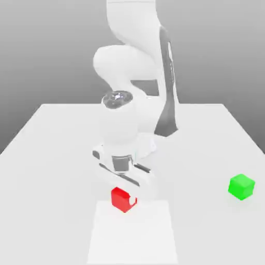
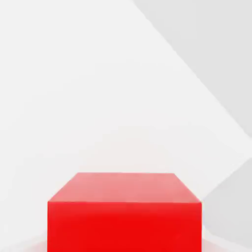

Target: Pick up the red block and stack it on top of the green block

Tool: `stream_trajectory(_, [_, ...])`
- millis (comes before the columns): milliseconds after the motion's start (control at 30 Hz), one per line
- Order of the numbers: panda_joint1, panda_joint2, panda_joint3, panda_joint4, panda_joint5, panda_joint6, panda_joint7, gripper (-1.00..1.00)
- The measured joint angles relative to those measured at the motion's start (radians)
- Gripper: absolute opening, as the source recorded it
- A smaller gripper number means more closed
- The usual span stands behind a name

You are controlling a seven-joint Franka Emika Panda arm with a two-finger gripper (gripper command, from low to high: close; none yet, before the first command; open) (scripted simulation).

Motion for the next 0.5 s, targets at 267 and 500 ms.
stream_trajectory(267, [-0.011,-0.093,0.000,-0.008,-0.032,-0.096,0.024,-1.00])
stream_trajectory(500, [-0.045,-0.189,0.005,-0.036,-0.167,-0.149,0.128,-1.00])
